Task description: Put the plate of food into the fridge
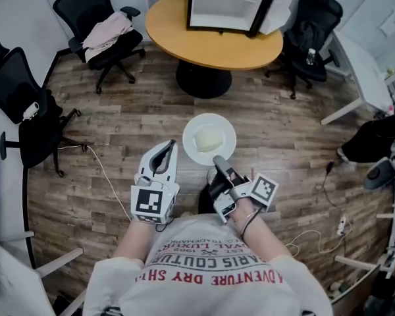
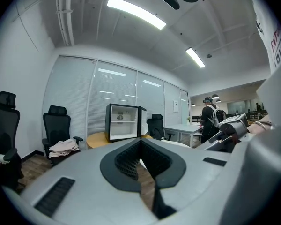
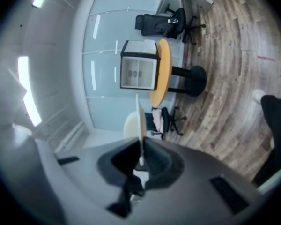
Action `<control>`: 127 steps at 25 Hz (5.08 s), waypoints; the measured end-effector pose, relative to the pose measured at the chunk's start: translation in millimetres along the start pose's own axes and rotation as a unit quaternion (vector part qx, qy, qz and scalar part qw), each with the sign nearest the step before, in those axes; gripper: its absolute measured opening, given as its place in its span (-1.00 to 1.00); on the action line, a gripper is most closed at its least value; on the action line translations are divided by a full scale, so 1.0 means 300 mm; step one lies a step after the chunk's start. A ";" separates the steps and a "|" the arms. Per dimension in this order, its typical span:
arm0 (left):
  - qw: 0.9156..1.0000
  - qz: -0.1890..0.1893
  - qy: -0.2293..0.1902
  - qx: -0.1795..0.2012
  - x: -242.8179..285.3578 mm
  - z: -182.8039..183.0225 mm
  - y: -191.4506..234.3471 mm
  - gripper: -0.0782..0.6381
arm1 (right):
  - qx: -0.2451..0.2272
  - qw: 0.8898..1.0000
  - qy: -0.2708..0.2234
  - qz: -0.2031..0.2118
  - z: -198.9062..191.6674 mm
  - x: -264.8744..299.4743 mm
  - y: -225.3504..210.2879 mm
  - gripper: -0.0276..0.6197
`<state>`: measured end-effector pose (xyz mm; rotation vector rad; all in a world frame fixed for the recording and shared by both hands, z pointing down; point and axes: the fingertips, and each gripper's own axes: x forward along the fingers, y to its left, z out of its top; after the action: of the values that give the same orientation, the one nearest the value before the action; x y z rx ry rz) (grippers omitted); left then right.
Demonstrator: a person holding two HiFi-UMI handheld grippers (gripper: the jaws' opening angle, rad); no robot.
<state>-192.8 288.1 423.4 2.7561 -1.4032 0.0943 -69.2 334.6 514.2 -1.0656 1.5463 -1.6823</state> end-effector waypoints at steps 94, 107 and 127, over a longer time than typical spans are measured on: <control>0.996 0.088 0.002 -0.015 2.291 0.213 0.882 -0.71 | 0.028 1.000 0.012 0.004 1.871 1.821 0.318 -0.79; 0.995 0.096 0.016 -0.018 2.313 0.180 0.923 -0.71 | 0.055 0.998 -0.018 0.015 1.936 1.913 0.333 -0.76; 0.995 0.095 0.030 -0.015 2.317 0.157 0.927 -0.71 | 0.048 0.998 -0.027 0.009 1.962 1.963 0.313 -0.49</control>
<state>-8.3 -438.9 433.2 2.5667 -1.6314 0.1610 145.5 -475.3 509.0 -1.0366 1.4235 -1.6841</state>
